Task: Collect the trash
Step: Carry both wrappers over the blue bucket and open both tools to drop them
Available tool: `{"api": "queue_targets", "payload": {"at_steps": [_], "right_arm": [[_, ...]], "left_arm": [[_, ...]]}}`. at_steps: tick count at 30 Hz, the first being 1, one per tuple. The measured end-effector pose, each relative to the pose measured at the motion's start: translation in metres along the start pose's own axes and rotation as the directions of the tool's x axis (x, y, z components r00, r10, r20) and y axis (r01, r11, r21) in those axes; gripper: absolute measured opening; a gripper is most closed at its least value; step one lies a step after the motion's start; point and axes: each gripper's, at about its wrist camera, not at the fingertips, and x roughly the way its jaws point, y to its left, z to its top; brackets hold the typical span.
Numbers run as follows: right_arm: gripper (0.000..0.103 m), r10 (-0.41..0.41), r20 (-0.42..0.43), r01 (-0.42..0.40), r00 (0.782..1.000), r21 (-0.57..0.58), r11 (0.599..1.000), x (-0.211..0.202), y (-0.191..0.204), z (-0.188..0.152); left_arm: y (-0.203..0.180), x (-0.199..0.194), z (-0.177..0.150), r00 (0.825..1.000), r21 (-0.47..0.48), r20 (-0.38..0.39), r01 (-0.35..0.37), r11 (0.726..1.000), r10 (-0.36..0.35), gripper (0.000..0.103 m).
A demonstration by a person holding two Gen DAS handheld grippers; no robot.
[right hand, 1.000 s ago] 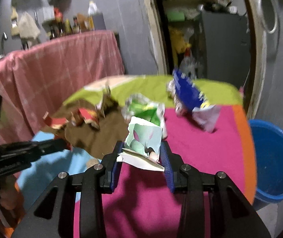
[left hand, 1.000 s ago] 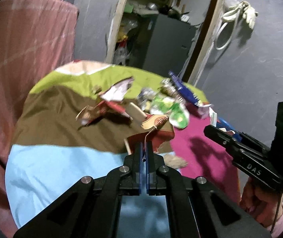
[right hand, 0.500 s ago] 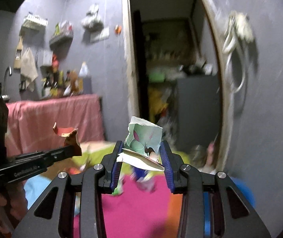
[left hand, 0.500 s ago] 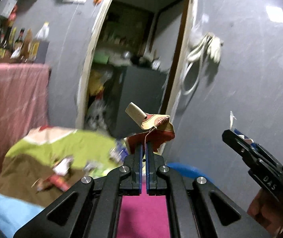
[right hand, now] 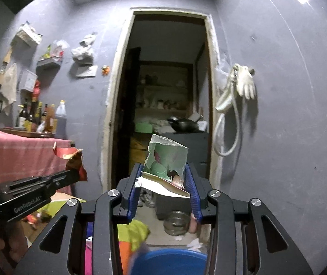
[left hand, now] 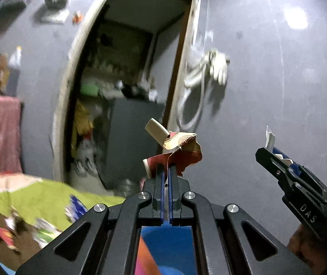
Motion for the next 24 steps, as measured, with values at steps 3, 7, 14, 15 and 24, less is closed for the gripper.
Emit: {"api": "queue_targets", "payload": {"at_steps": [3, 7, 14, 15, 24], "right_arm": [[0.036, -0.013, -0.059, 0.015, 0.998, 0.024, 1.000, 0.015, -0.018, -0.017], [0.036, -0.019, -0.156, 0.030, 0.988, 0.066, 0.997, 0.032, -0.037, -0.050], [0.036, -0.011, -0.318, 0.059, 0.948, 0.140, 0.988, 0.052, -0.056, -0.102], [0.036, -0.008, -0.341, 0.063, 0.940, 0.151, 0.987, 0.055, -0.058, -0.108], [0.049, 0.023, -0.434, 0.079, 0.900, 0.216, 0.973, 0.070, -0.071, -0.134]], "left_arm": [[-0.003, 0.038, -0.013, 0.993, -0.029, -0.112, 0.021, 0.999, -0.024, 0.001], [-0.004, 0.078, -0.040, 0.971, -0.052, -0.238, 0.019, 0.998, -0.031, 0.001], [-0.003, 0.125, -0.080, 0.907, -0.054, -0.420, 0.014, 0.998, -0.035, 0.001], [-0.002, 0.130, -0.086, 0.897, -0.056, -0.441, 0.011, 0.998, -0.035, 0.001], [0.005, 0.146, -0.105, 0.870, -0.072, -0.492, -0.007, 0.997, -0.030, 0.008]]}}
